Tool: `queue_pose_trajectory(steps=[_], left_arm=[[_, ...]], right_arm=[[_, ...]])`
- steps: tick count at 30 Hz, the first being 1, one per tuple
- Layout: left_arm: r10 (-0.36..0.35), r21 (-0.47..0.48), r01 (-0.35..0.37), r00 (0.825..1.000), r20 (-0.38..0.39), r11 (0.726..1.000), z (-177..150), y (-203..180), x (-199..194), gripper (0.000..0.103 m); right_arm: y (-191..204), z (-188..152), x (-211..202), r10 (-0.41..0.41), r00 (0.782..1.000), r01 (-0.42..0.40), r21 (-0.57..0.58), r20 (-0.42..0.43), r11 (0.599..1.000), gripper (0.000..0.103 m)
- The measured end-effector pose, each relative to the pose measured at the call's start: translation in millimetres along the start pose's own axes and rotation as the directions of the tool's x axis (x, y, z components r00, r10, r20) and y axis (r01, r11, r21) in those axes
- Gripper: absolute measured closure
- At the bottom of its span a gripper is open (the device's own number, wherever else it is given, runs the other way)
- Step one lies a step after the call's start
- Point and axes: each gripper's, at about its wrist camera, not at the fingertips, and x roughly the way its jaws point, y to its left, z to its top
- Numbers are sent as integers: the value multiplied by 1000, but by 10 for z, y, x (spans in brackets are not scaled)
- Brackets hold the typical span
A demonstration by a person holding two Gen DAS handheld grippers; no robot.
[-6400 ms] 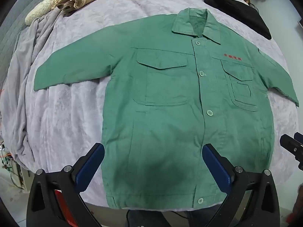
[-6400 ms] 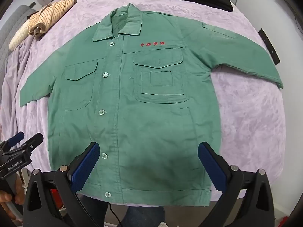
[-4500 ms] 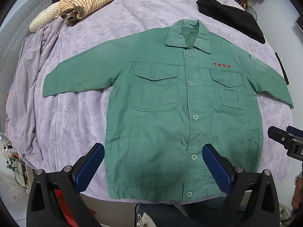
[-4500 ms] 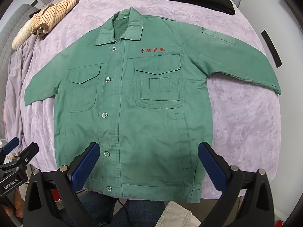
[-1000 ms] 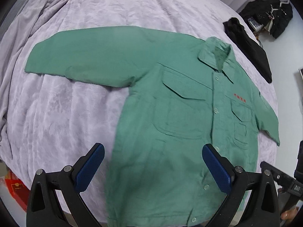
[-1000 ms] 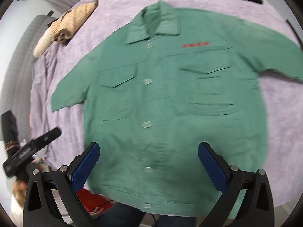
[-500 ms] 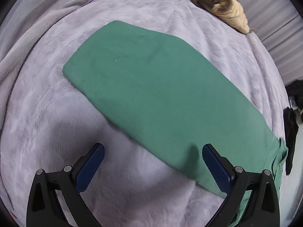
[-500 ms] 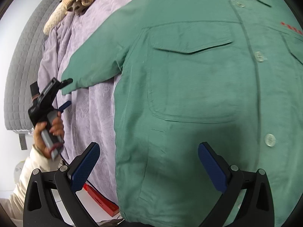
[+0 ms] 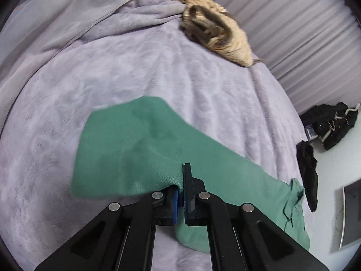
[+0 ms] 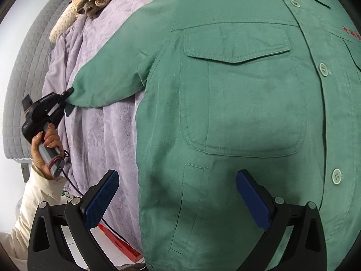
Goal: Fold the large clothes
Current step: 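Carry the held sleeve across the jacket front with the left tool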
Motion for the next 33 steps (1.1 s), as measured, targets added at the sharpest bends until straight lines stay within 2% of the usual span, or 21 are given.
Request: queue_pose_trajectory(steps=[3,5,8,10,14,15,18,20,21,22,23,24,25,29,31,33], left_arm=[[-91,138,89,996,10,987,-68,-710,-141,99],[-156,243,153,988,-6,958,-167,-1282,-160,99],[-238,382,250,968,-78,890,-483,-2165,-67,99],[-247,458,280,960,-133,844,-779,-2679,92,99],[-166,577,285,954,-250,765,-1583,-3481,599,99],[-132,612,265,958,-255,745,-1810,-3603,680,99],[32,745,166,969,-244,646,-2470,-3848,1080,99],[141,807,87,968,-206,585,-2799,-3865,1288,99],[186,826,53,964,-188,561,-2908,-3839,1360,90],[216,837,44,957,-191,546,-2994,-3821,1420,65],[221,840,37,958,-184,541,-3049,-3802,1427,49],[210,842,26,964,-164,538,-3073,-3795,1379,19],[201,846,27,967,-157,532,-3076,-3762,1330,0],[193,870,13,973,-124,492,-3061,-3702,1066,0],[170,862,11,979,-112,508,-2909,-3559,859,0],[175,836,-68,984,-34,545,-2701,-3345,636,0]], right_arm=[[-81,-2,-155,20,999,-20,-10,37,1000,0],[-163,3,-283,31,998,-30,-17,63,999,0],[-363,31,-519,49,993,-49,-3,109,999,0],[-537,40,-696,52,989,-56,19,142,998,0],[-1065,10,-1091,31,976,-51,87,218,995,0],[-1204,-3,-1164,22,973,-47,106,230,993,0],[-1678,-66,-1320,-24,968,-21,175,249,984,0],[-1943,-119,-1369,-46,967,-10,219,249,976,0],[-2053,-140,-1380,-56,967,-5,238,247,971,0],[-2144,-161,-1372,-67,968,3,255,243,967,0],[-2231,-172,-1385,-76,968,9,269,240,963,0],[-2282,-171,-1408,-84,967,14,279,240,960,0],[-2342,-177,-1439,-94,965,22,285,244,958,0],[-2386,-114,-1569,-132,955,57,274,265,960,0],[-2276,0,-1613,-151,948,84,242,278,967,0],[-2066,194,-1636,-158,941,109,173,300,979,0]])
